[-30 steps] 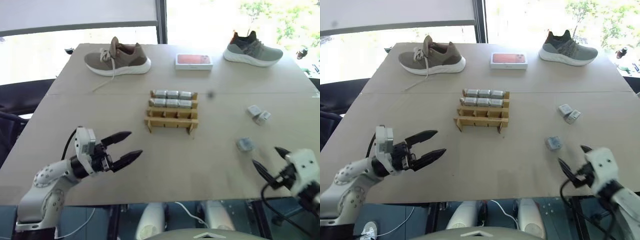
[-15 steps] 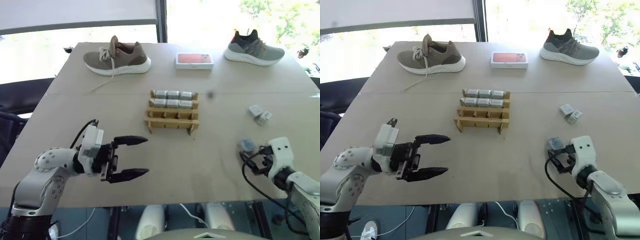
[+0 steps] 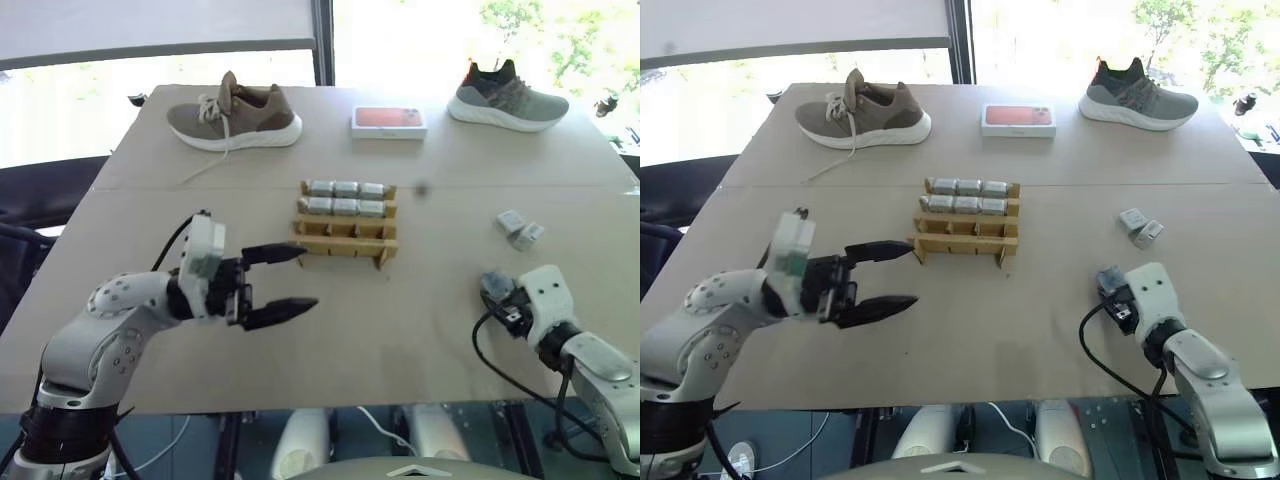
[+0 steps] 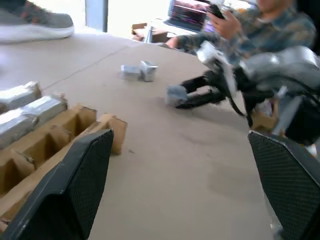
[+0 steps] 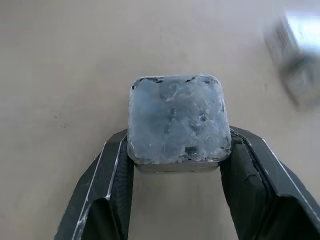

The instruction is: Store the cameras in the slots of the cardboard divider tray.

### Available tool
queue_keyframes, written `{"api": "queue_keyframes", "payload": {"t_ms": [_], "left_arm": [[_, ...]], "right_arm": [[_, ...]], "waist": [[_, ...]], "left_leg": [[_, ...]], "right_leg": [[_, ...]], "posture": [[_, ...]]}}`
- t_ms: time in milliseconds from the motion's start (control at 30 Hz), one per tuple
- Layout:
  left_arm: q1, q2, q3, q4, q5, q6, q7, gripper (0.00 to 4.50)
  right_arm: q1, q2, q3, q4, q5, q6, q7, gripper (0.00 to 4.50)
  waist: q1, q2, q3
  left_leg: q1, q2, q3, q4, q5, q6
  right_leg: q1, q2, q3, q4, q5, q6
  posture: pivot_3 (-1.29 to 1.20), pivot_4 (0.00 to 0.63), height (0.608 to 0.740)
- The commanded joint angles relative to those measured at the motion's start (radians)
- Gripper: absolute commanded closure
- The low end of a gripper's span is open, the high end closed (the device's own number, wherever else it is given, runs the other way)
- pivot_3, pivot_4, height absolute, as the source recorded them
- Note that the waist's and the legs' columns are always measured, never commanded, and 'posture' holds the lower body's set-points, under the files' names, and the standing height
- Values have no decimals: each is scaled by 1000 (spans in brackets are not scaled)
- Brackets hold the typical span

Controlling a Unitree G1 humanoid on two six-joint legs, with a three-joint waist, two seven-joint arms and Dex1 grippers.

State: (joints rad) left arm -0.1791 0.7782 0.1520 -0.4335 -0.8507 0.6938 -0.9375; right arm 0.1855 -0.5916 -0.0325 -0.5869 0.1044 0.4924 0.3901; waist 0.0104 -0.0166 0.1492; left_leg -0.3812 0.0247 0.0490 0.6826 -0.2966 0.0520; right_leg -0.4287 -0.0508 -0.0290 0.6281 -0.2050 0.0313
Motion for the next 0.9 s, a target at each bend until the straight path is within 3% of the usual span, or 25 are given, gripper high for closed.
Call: {"api": "queue_keyframes", "payload": {"t_ms": [33,133,233,467,567,633,733,767,867,900], "left_arm": [[-222,-36,-67,59,-258,417,228,0],[-392,-212,-78,228,-373,563,396,0],[-472,-314,-67,299,-393,609,491,0],[-538,-368,-45,371,-371,633,545,0],[-548,-373,-31,379,-387,640,543,779],[-551,-367,-26,378,-390,647,536,1893],[-553,-360,-22,378,-388,651,530,3163],[-554,-358,-20,379,-387,651,527,3385],[-555,-351,-23,374,-374,640,511,3395],[-556,-346,-21,376,-370,636,505,3417]], "right_arm": [[-158,-67,155,-121,-157,-153,59,2608],[-352,-49,292,-97,-241,-213,105,2608],[-468,-6,354,-59,-252,-232,140,2608],[-547,18,361,-27,-267,-262,192,2608],[-544,24,356,-26,-270,-261,199,2608],[-537,27,351,-28,-273,-259,199,2608],[-528,33,342,-32,-272,-252,197,2608],[-526,35,339,-32,-272,-251,196,2608],[-523,47,325,-32,-212,-212,230,2608],[-522,51,317,-33,-192,-200,237,2108]], "waist": [[0,-1,1],[0,-2,1],[0,-3,1],[1,-3,1],[2,-3,1],[3,-3,1],[2,-3,1],[2,-3,1],[2,-3,1],[2,-3,1]], "left_leg": [[0,0,-1,1,0,0],[2,-1,-2,3,0,0],[2,-3,-3,4,3,-5],[-3,-3,-3,1,3,-6],[-3,-3,-3,1,3,-6],[-3,-4,-3,2,3,-6],[-2,-4,-3,2,4,-6],[-2,-4,-3,3,4,-6],[-1,-4,-3,3,4,-7],[-1,-4,-3,3,4,-7]], "right_leg": [[0,1,0,1,0,0],[3,2,-1,2,0,1],[3,2,-1,2,1,-1],[0,-1,-2,-1,3,-4],[0,-2,-2,-1,3,-4],[0,-2,-2,0,3,-4],[1,-1,-1,0,3,-4],[1,-1,-1,0,3,-4],[1,-1,-1,2,3,-4],[1,-1,-1,2,3,-4]], "posture": [[0,150,740],[0,150,740],[0,150,740],[0,150,740],[0,150,740],[0,150,740],[0,150,740],[0,150,740],[0,150,740],[0,150,740]]}}
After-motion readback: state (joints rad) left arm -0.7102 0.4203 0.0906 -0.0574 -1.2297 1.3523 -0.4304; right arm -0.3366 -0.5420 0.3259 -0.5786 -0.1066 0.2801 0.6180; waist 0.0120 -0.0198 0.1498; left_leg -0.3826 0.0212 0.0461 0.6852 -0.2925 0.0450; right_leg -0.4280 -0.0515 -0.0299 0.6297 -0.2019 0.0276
